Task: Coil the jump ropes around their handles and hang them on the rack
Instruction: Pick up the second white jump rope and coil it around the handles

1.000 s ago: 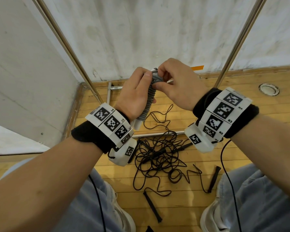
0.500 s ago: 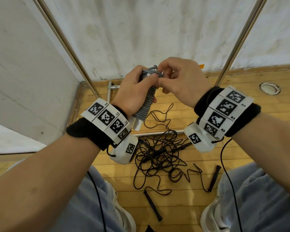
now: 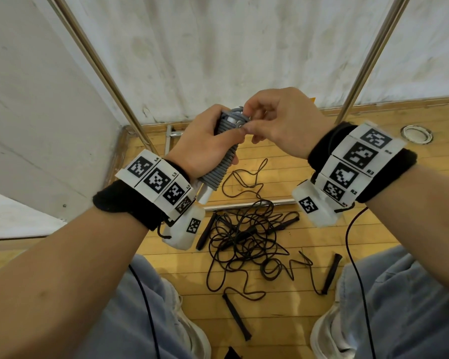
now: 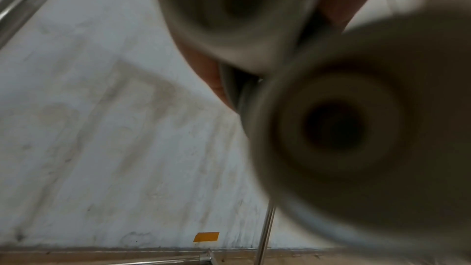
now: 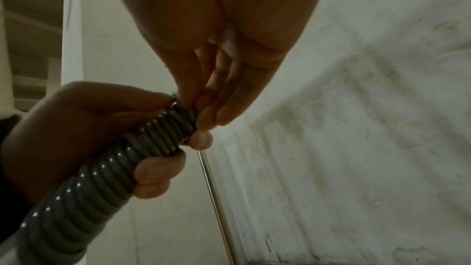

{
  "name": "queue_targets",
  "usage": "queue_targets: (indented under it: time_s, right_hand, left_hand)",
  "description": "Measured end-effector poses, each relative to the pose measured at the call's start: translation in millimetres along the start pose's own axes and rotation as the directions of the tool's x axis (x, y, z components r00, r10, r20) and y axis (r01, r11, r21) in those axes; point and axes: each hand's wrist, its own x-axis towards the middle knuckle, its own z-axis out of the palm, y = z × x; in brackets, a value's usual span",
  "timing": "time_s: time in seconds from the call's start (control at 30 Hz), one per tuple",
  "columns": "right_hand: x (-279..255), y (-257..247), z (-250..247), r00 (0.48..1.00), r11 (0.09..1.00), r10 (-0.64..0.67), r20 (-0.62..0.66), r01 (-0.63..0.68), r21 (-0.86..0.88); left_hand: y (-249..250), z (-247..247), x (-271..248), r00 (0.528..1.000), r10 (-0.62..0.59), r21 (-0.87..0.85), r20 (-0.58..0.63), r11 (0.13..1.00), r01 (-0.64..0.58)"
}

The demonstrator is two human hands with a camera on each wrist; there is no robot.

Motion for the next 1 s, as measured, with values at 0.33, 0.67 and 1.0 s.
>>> queue_targets:
  time_s: [0.33,0.67,1.0]
  right_hand:
    - [0.1,3.0,3.8,0.994,0.941,-0.102,-0.027,0.088,-0.326]
    - [-5.7,-2.8,14.1,0.963,0.940,-0.223,-0.150,0.172,-0.294]
    - [-6.6,-10.1,14.6,0.945,0.892,-0.287,-0.154,0.205,-0.403]
  left_hand:
    - [1.3,1.1,-0.5,0.994,-0.009,-0.087,0.112,0.996,0.019]
    - [0.9,1.7,2.1,0.998,0.003,-0.171,-0.065,0.985,-0.014]
    - [1.9,8.1,7.6,0.975,0.008,-0.173,-0.222,0.984,-0.047]
